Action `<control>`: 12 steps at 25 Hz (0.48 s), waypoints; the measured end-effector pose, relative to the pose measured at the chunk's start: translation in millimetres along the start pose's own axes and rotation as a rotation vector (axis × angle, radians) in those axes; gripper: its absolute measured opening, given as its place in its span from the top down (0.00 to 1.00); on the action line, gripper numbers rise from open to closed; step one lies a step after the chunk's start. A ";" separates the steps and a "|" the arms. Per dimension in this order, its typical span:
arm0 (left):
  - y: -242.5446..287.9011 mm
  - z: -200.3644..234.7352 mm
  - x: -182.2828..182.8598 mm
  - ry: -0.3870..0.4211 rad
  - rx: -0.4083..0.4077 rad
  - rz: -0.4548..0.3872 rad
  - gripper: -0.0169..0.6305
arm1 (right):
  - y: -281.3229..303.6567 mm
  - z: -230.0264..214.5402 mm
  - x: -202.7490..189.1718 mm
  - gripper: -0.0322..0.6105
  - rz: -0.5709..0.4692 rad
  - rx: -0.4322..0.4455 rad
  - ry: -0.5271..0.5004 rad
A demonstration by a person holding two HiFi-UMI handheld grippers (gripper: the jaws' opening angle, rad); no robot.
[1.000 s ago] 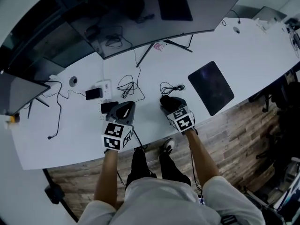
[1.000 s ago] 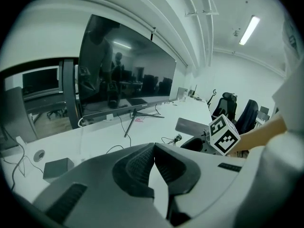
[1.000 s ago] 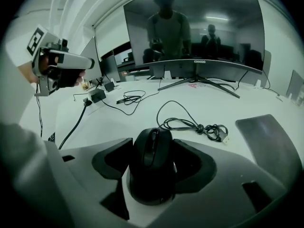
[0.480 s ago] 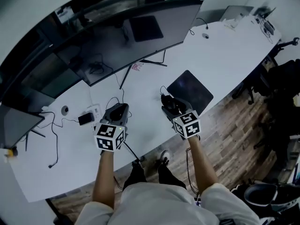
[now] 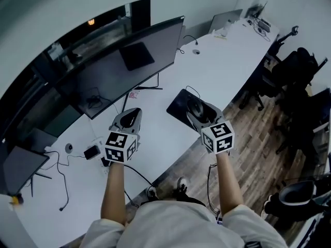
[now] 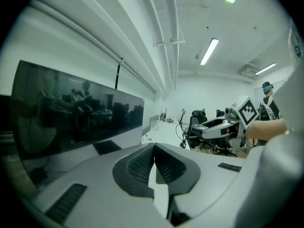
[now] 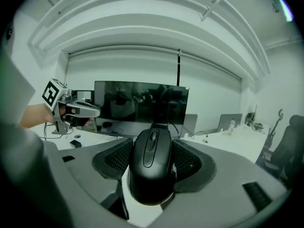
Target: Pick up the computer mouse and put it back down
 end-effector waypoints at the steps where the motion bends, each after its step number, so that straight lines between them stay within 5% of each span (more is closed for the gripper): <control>1: 0.7 -2.5 8.0 0.016 -0.015 -0.014 0.95 | -9.4 -2.8 7.8 0.52 -0.009 -0.023 -0.009; 12: 20.0 -24.4 48.0 0.094 -0.180 -0.098 0.95 | -81.8 -14.9 44.7 0.52 -0.062 -0.232 -0.041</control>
Point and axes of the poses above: the fingertips, and each gripper's own axes: y forward along the fingers, z to its left, x out of its top, the point moved 10 cm from there along -y, backward along the fingers, and after that the axes turned 8 degrees about -z, right-handed, at the moved point
